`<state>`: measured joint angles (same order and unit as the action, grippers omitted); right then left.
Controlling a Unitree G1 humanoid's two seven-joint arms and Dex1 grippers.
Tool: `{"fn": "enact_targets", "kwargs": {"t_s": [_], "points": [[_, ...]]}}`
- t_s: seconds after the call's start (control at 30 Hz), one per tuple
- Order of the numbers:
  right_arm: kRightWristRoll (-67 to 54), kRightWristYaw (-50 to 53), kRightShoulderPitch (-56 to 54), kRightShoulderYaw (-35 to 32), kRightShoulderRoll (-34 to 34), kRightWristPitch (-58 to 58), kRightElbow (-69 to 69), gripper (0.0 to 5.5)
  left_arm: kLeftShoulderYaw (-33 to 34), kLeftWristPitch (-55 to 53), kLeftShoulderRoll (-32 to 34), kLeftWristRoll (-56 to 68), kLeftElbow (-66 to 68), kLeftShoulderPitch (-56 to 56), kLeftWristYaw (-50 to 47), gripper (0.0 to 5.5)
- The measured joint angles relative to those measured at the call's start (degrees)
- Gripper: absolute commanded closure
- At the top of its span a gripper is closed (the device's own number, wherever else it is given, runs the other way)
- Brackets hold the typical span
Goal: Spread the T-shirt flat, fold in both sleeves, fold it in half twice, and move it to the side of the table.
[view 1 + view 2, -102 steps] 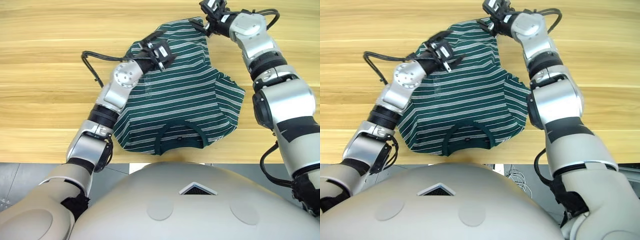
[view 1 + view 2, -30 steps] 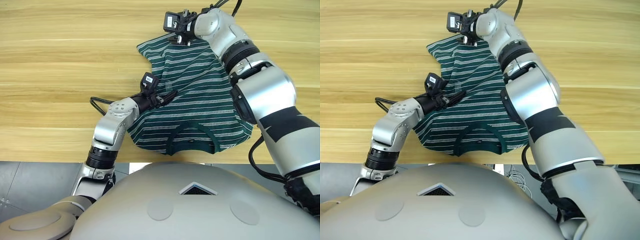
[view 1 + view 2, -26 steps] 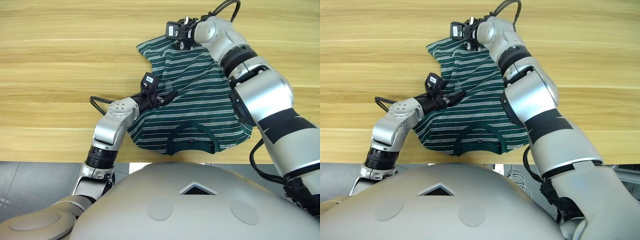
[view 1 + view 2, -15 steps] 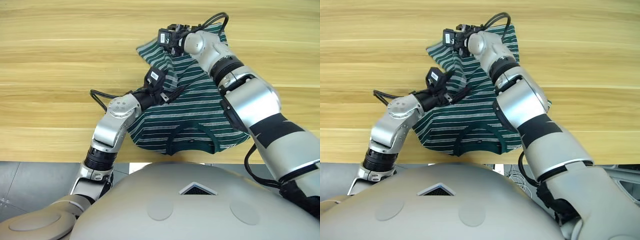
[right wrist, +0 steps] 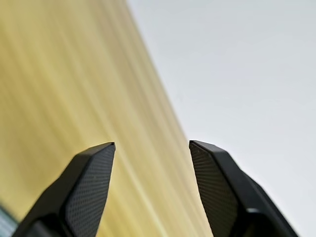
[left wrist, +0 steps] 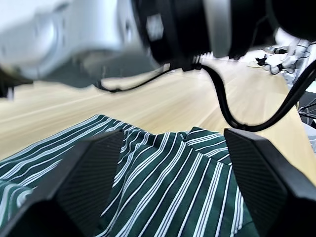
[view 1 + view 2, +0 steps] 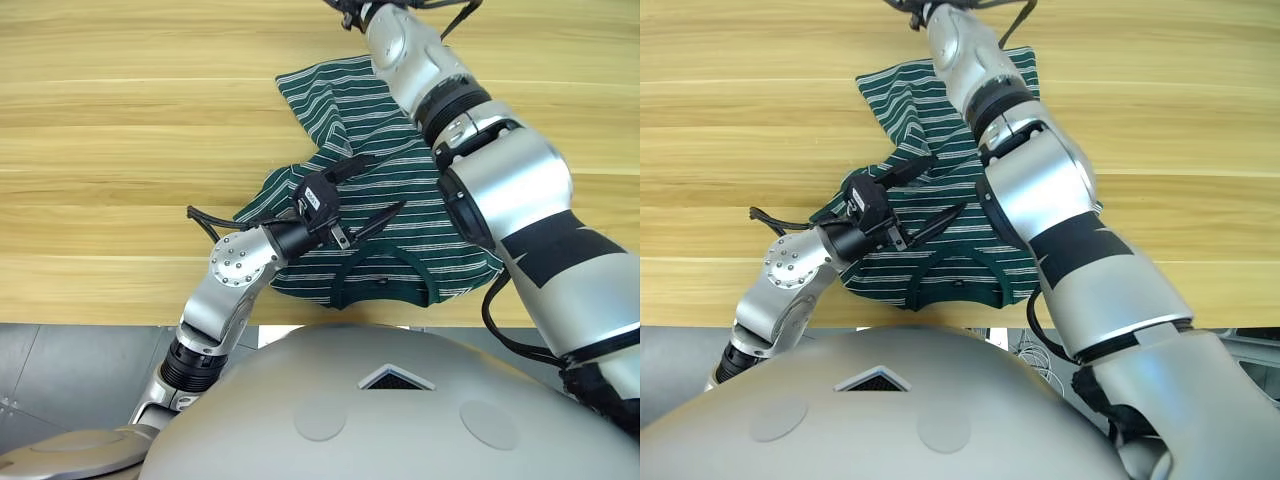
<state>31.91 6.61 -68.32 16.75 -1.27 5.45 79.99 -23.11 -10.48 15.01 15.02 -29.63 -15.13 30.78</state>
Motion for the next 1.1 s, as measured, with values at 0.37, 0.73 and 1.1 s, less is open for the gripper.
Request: {"fn": "enact_targets", "kwargs": {"t_s": [0.37, 0.73, 1.1], "points": [[-7.1, -30.7, 8.9, -5.4, 14.9, 14.3, -1.7, 2.69, 10.0, 0.8, 3.2, -4.4, 18.7, -0.1, -4.5, 1.86], [-29.9, -65.6, 28.0, -14.8, 24.3, 25.1, -20.7, 2.69, 20.9, -1.4, 5.9, 7.3, 10.9, 13.7, 1.1, 1.86], [-37.1, -77.2, 59.6, -10.9, 32.5, 24.2, -58.2, 2.69, 18.1, 6.1, 4.7, -5.8, 61.0, 51.6, -2.9, 1.86]]}}
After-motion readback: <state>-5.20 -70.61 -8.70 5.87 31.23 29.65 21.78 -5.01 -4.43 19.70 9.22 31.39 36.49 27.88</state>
